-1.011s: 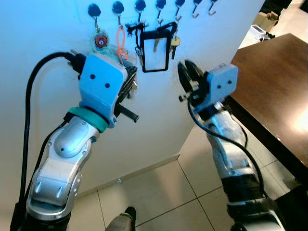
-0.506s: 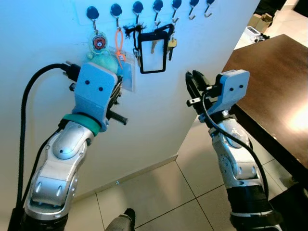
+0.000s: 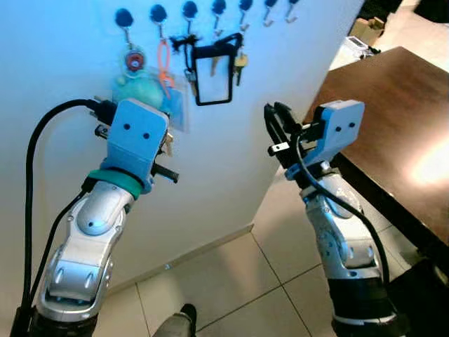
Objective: Hang keys on a hook
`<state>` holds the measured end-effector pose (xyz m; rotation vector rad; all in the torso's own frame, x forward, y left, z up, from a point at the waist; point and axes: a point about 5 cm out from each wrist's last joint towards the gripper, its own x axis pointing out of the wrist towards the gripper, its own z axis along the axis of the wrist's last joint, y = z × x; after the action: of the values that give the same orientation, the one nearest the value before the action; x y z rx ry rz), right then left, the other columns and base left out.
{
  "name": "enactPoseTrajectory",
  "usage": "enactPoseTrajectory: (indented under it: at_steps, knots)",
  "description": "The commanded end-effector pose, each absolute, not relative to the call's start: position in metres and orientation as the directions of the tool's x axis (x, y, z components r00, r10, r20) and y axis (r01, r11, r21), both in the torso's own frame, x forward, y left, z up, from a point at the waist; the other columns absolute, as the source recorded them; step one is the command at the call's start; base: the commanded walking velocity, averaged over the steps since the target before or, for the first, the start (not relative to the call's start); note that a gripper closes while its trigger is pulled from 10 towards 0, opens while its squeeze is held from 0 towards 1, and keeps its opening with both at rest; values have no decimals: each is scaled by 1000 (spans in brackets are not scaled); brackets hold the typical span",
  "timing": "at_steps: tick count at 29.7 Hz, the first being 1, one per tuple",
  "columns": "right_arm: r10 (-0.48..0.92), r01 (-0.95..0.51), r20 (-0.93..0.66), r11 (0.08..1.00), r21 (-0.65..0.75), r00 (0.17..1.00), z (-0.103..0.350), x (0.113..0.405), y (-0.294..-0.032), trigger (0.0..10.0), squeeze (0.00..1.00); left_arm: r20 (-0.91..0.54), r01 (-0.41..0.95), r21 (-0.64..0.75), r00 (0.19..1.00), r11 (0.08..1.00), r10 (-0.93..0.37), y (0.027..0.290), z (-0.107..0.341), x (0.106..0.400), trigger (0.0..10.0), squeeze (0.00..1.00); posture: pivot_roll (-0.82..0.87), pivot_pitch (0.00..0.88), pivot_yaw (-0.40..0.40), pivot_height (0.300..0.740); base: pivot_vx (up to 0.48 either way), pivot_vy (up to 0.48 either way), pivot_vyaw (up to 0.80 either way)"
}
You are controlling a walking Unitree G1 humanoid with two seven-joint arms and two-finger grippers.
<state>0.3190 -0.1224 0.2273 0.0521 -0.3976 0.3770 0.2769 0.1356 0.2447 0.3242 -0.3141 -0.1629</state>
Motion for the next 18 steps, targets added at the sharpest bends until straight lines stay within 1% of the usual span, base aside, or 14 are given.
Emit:
enactPoseTrajectory:
  at_steps: [1, 8, 15, 18]
  knots:
    - [341, -363, 384, 932, -17, 858, 227, 317, -124, 10000, 0, 272, 110, 342, 939, 933, -211, 133, 243, 277, 10000, 0, 91, 9, 57, 740, 0, -289, 0]
    - [349, -371, 377, 929, -17, 858, 226, 316, -122, 10000, 0, 272, 103, 342, 941, 934, -203, 134, 243, 280, 10000, 0, 94, 7, 62, 740, 0, -371, 0]
    - [353, -376, 371, 927, -13, 859, 227, 315, -121, 10000, 0, 266, 93, 352, 944, 931, -195, 134, 242, 282, 10000, 0, 91, 5, 66, 740, 0, 0, 0]
    - [356, -378, 368, 926, -13, 859, 227, 315, -121, 10000, 0, 267, 94, 355, 943, 930, -197, 133, 242, 283, 10000, 0, 89, 4, 67, 740, 0, -343, 0]
